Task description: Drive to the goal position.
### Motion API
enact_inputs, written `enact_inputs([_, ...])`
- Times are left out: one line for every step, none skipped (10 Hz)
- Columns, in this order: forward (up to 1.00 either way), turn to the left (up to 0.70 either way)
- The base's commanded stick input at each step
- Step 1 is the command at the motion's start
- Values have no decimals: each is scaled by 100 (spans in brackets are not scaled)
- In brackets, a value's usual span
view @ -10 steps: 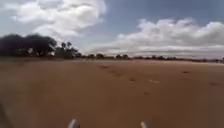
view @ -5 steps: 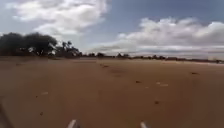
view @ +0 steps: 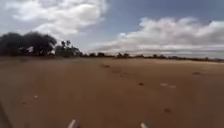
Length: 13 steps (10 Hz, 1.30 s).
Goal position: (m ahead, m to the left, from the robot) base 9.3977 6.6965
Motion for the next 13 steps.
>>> enact_inputs([70,27])
enact_inputs([70,24])
enact_inputs([70,9])
enact_inputs([70,0])
enact_inputs([70,0])
enact_inputs([70,0])
enact_inputs([70,0])
enact_inputs([70,0])
enact_inputs([70,0])
enact_inputs([70,0])
enact_inputs([70,0])
enact_inputs([70,0])
enact_inputs([70,0])
